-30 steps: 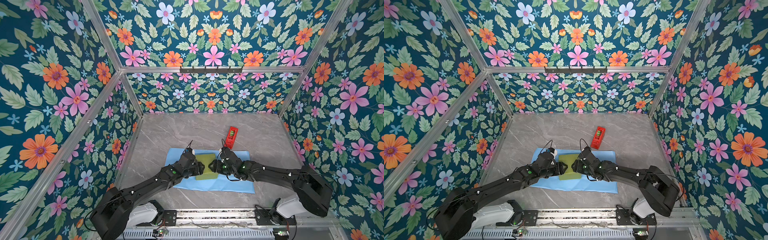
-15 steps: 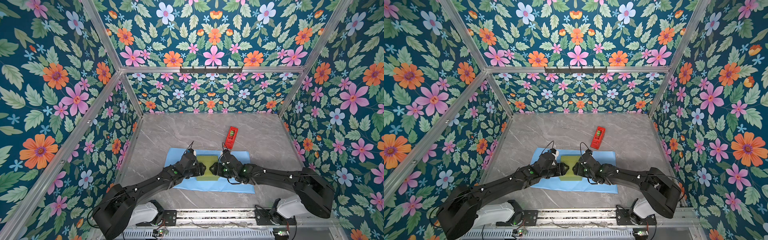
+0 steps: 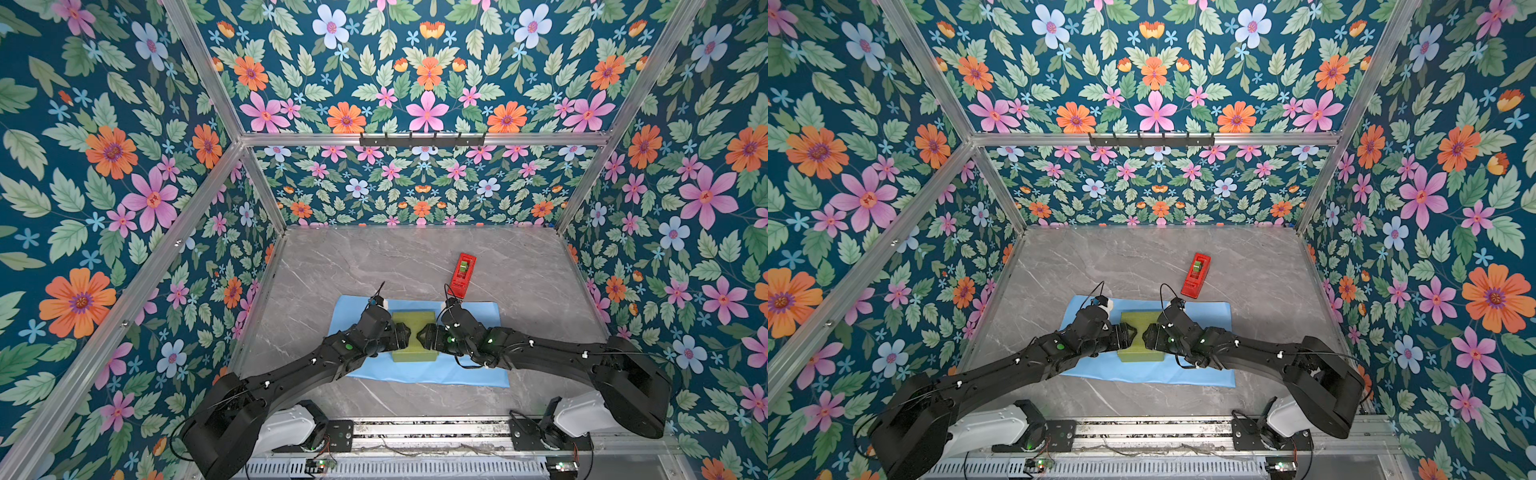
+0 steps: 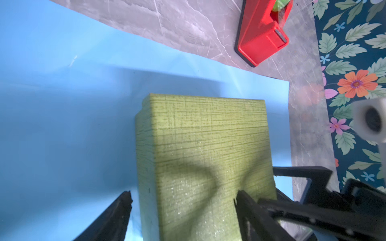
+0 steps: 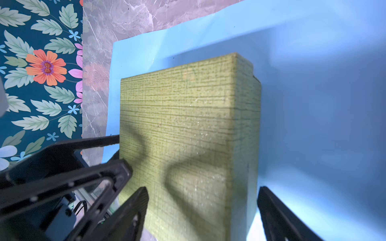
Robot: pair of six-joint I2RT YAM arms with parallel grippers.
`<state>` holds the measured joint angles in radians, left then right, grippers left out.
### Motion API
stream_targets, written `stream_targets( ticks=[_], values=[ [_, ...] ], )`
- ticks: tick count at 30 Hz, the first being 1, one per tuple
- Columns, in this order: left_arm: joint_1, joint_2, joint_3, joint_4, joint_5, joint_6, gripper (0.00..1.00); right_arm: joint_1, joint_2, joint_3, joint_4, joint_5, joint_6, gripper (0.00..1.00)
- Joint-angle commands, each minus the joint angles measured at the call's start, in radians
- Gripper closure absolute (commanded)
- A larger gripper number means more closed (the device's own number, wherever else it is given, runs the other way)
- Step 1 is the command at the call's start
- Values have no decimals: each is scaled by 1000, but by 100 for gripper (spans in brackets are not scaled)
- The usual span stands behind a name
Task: Wrap the gift box in paper
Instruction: 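Carry the green box with both grippers onto the middle of the blue paper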
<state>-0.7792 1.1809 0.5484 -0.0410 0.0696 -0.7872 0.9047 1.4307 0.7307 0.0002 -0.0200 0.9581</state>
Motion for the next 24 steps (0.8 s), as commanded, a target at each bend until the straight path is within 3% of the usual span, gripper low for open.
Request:
stream_targets(
  ticks=[1, 7, 24],
  values=[
    [1, -3, -10, 32, 11, -23, 20, -7, -14, -9, -36, 3, -16, 16],
    [2, 63, 15, 73, 81, -35, 23, -8, 6, -35, 47, -45, 16, 21],
    [5, 88, 57, 53, 44, -7, 25, -6, 88, -1, 170, -96, 44, 28]
  ],
)
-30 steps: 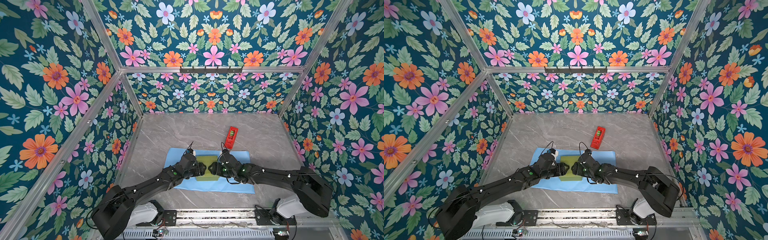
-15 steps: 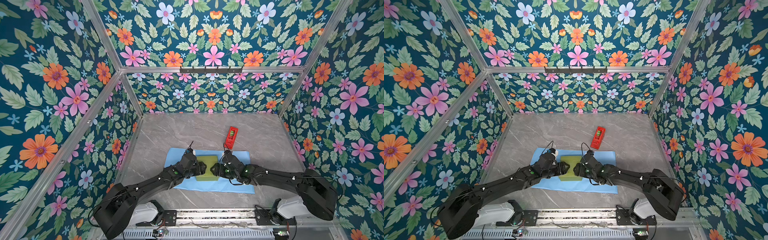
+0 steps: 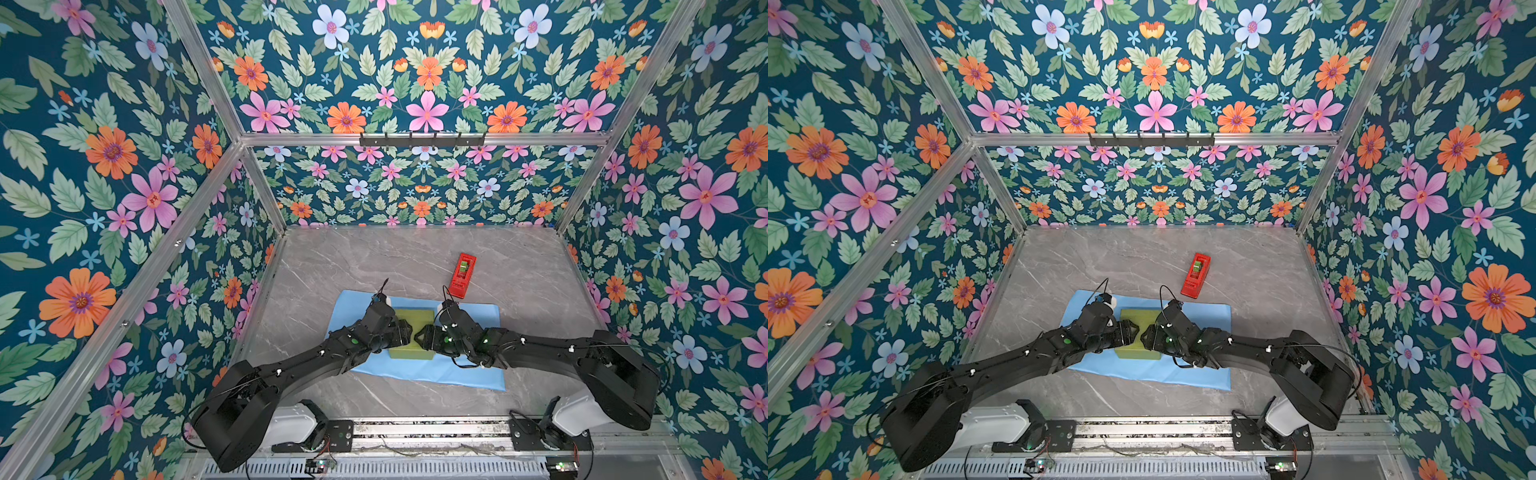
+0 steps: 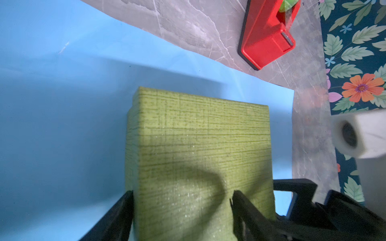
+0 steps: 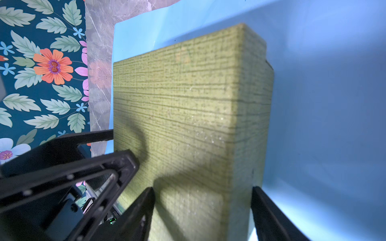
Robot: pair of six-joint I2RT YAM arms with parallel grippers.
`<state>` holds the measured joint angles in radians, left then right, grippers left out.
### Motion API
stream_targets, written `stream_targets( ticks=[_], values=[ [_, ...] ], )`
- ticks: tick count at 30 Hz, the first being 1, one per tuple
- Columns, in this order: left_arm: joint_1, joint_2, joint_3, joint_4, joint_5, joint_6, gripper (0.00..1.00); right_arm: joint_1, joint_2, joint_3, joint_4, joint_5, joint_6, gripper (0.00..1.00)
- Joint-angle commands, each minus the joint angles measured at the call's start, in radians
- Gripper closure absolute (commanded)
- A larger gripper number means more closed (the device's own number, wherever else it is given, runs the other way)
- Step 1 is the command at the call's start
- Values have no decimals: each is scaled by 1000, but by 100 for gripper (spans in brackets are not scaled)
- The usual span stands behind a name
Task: Wrap the gift box in paper
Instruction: 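Carry the green box with both grippers onto the middle of the blue paper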
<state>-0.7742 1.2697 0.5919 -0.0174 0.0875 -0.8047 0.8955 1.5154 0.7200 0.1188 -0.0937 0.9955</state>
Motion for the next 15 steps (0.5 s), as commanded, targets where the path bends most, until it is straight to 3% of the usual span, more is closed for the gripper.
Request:
stream_targets(
  ticks=[1, 15],
  values=[
    [1, -1, 18, 29, 26, 13, 25, 4, 3, 13, 53, -23, 5, 28],
    [18, 25, 29, 19, 13, 33, 25, 7, 47, 42, 65, -28, 2, 29]
  ],
)
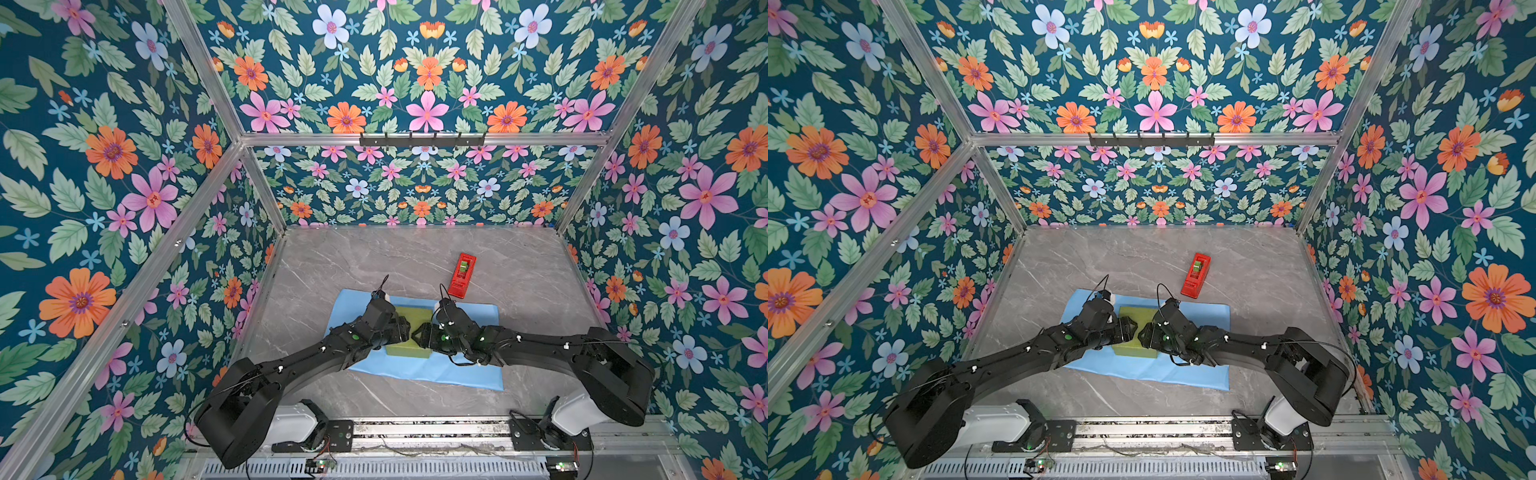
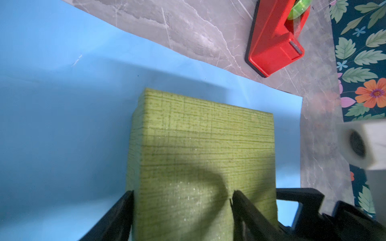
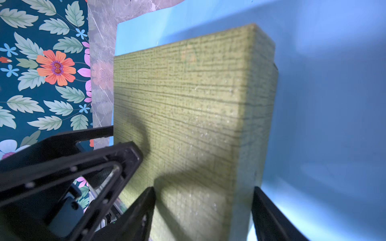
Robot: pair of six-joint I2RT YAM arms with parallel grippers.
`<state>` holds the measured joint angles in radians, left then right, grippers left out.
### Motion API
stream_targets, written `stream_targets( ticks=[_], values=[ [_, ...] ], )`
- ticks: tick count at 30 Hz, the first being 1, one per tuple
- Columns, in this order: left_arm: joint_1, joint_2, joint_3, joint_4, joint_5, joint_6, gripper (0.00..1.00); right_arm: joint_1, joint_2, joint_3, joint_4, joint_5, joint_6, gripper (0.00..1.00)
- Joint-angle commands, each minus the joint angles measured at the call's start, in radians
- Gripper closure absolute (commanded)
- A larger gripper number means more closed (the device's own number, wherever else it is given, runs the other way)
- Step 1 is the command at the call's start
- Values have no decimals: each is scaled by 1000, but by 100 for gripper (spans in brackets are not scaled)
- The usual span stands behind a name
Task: Wrap the gift box in paper
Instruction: 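Carry the green box with both grippers onto the middle of the blue paper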
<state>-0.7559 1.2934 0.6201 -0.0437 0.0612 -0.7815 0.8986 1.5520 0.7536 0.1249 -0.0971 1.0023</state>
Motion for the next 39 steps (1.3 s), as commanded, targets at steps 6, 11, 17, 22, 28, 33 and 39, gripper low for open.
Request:
stream_targets(
  ticks=[6, 11, 17, 22, 28, 33, 39],
  values=[
    [8, -3, -14, 49, 16, 17, 23, 5, 19, 9, 58, -20, -5, 29],
    [12, 8, -13, 68, 32, 21, 23, 5, 15, 4, 59, -18, -2, 29],
    [13, 17, -1, 93, 60, 19, 23, 4, 2, 9, 55, -15, -5, 29],
    [14, 31, 9, 90, 49, 25, 23, 4, 9, 9, 53, -16, -7, 29],
    [15, 30, 1, 84, 36, 18, 23, 4, 23, 13, 47, -9, -11, 28],
    [16, 12, -8, 79, 16, 13, 22, 4, 38, 22, 47, -13, -14, 27],
    [16, 10, -6, 69, 1, 13, 20, 4, 46, 27, 45, -9, -15, 23]
  ],
)
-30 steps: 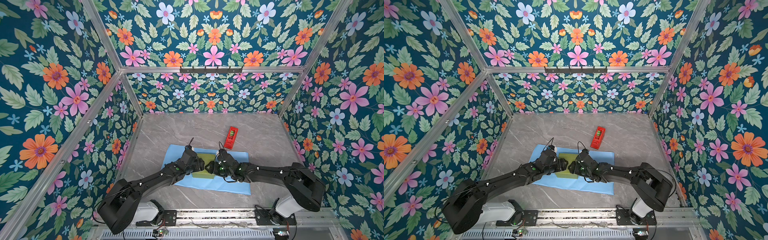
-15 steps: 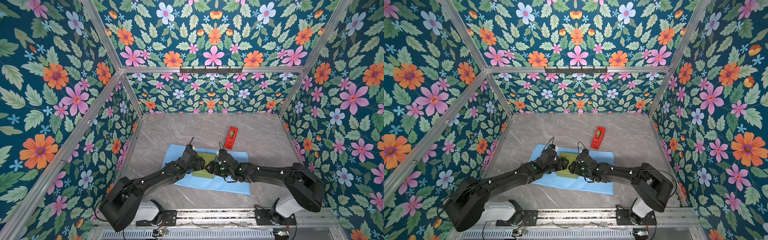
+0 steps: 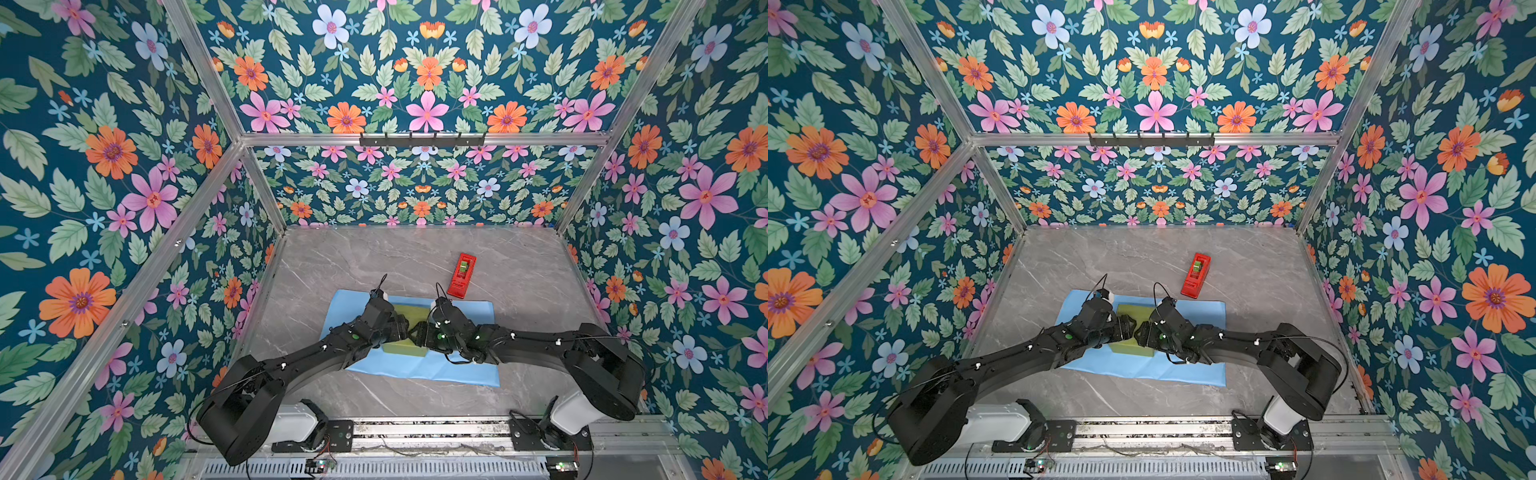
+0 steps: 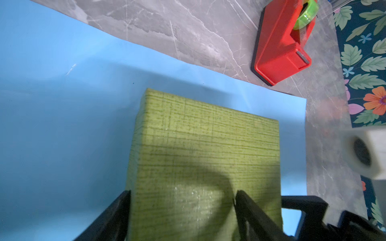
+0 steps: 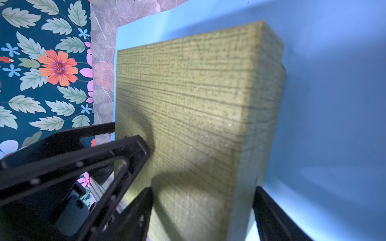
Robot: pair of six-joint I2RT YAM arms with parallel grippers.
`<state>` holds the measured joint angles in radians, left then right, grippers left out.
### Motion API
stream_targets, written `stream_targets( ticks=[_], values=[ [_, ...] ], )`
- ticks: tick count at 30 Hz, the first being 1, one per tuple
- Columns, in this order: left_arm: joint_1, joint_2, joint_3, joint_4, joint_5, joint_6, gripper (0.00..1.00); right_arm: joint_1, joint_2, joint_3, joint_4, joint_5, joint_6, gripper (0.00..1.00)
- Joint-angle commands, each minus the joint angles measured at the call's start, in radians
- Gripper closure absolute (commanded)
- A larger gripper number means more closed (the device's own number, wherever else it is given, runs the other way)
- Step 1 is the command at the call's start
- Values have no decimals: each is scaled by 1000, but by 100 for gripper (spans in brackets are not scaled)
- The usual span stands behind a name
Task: Wrap the gift box in paper
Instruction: 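Carry the green box with both grippers onto the middle of the blue paper, then open both grippers and draw them back from the green box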
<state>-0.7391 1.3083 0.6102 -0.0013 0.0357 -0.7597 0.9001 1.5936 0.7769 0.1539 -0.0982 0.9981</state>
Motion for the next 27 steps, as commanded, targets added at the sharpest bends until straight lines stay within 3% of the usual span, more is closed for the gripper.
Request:
stream_targets(
  ticks=[1, 7, 16, 23, 27],
  values=[
    [-1, -7, 5, 23, 22, -8, 19, 1, 1, 4, 11, -6, -12, 22],
    [0, -46, 19, -21, -13, 9, 14, -1, -51, 7, -70, 24, -46, 10],
    [17, -202, 30, -101, -85, 83, 5, -28, -245, -18, -281, 57, -134, 7],
    [122, -299, 26, -185, -169, 123, 2, -195, -324, -49, -362, -83, -227, 7],
    [244, -333, -1, -179, -112, 114, 3, -298, -319, -50, -420, -192, -287, 7]
  ],
)
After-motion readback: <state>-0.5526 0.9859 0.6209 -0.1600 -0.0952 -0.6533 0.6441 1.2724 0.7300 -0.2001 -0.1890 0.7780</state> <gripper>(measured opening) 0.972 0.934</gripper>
